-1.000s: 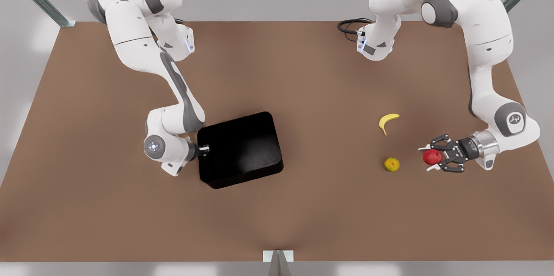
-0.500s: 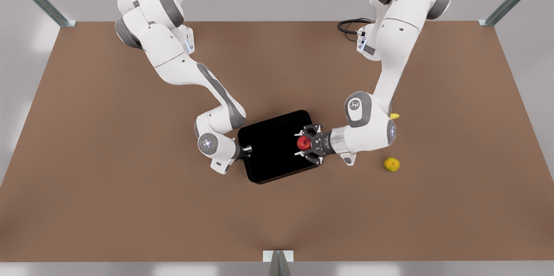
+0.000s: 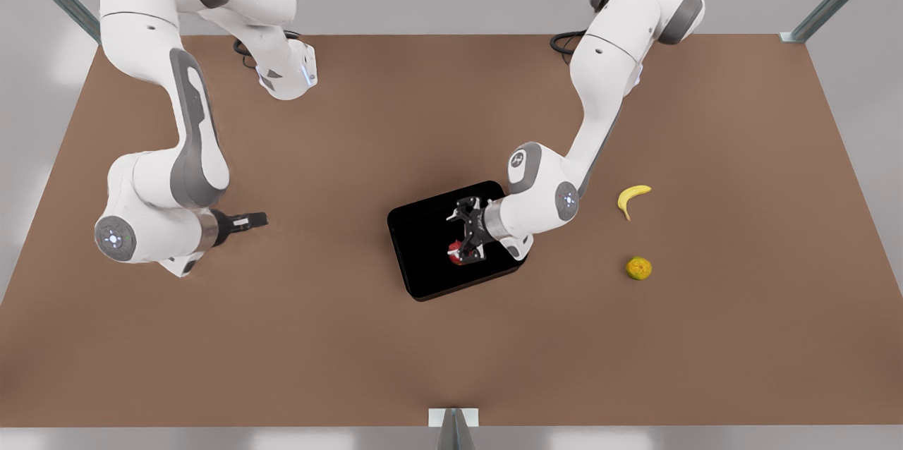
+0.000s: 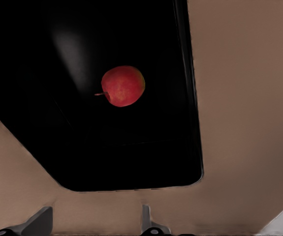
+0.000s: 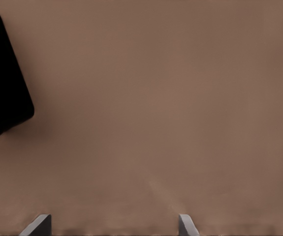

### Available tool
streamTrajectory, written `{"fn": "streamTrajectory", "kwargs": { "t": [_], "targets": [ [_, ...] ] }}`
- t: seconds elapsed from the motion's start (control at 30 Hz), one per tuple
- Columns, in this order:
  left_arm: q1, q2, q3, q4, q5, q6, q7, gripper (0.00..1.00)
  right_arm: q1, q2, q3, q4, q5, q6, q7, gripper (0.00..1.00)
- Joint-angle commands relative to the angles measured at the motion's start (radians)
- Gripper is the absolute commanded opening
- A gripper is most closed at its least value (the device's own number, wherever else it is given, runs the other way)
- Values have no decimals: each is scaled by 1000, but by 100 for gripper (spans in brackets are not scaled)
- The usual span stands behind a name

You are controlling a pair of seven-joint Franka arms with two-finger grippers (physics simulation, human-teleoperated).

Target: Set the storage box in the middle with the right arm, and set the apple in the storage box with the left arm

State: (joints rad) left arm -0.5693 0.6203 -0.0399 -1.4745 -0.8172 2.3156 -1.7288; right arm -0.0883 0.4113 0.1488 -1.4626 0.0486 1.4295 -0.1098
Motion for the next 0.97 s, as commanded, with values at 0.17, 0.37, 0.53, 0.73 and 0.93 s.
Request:
{"fn": "streamTrajectory", "kwargs": {
  "t": [0.17,0.37,0.53,0.73,0.93],
  "targets": [
    [148,-166,121,146,335,-387,306,100,-64,-307,-57,4,-130,-139,-19,100],
    [463,-457,146,83,630,-725,1572,100,-11,-313,-141,8,-125,-135,-28,100],
    [505,-570,2,-106,799,-687,1827,100,-13,-310,-141,8,-128,-141,-28,100],
    [505,-476,-2,34,810,-845,1819,100,-13,-286,-141,7,-130,-143,-31,100],
    [505,-422,-5,88,810,-857,1721,100,-14,-286,-141,-1,-130,-146,-31,100]
  ]
}}
